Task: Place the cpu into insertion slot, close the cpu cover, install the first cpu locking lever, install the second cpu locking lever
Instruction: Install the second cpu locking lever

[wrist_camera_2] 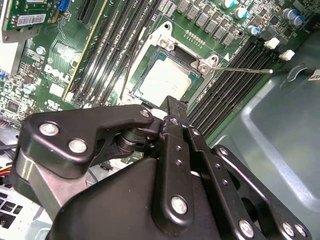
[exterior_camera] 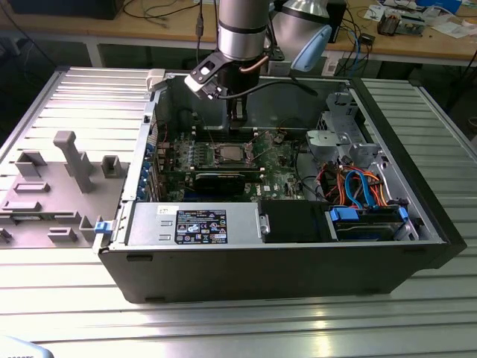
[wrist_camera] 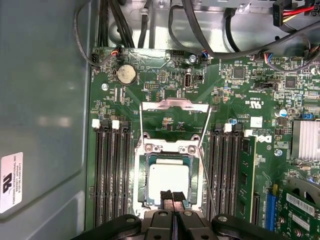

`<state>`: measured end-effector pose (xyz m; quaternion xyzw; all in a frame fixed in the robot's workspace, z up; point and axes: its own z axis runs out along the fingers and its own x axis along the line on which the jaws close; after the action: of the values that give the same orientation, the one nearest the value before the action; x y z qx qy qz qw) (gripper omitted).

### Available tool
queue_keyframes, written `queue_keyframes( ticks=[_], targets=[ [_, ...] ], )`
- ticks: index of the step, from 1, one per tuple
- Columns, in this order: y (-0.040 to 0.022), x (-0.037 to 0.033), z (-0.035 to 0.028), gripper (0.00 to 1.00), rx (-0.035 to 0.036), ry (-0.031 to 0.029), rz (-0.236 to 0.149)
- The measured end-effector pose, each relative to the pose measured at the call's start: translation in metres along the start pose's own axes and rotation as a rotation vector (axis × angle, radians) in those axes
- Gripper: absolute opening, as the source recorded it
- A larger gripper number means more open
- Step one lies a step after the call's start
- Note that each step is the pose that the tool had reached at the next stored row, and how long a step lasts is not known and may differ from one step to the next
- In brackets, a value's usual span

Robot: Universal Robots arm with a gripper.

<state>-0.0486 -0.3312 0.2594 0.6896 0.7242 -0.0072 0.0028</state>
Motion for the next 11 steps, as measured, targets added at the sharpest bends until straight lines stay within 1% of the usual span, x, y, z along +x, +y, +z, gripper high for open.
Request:
queue_keyframes(
  ticks=[3, 8, 11],
  targets=[
    [0.0000, 0.0000, -0.0022, 0.11, 0.0000, 0.0002, 0.000],
    [-0.0001, -0.0001, -0.0083, 0.11, 0.0000, 0.0000, 0.000],
    [0.0000, -0.0001, -0.0109, 0.11, -0.0001, 0.0001, 0.000]
  ],
)
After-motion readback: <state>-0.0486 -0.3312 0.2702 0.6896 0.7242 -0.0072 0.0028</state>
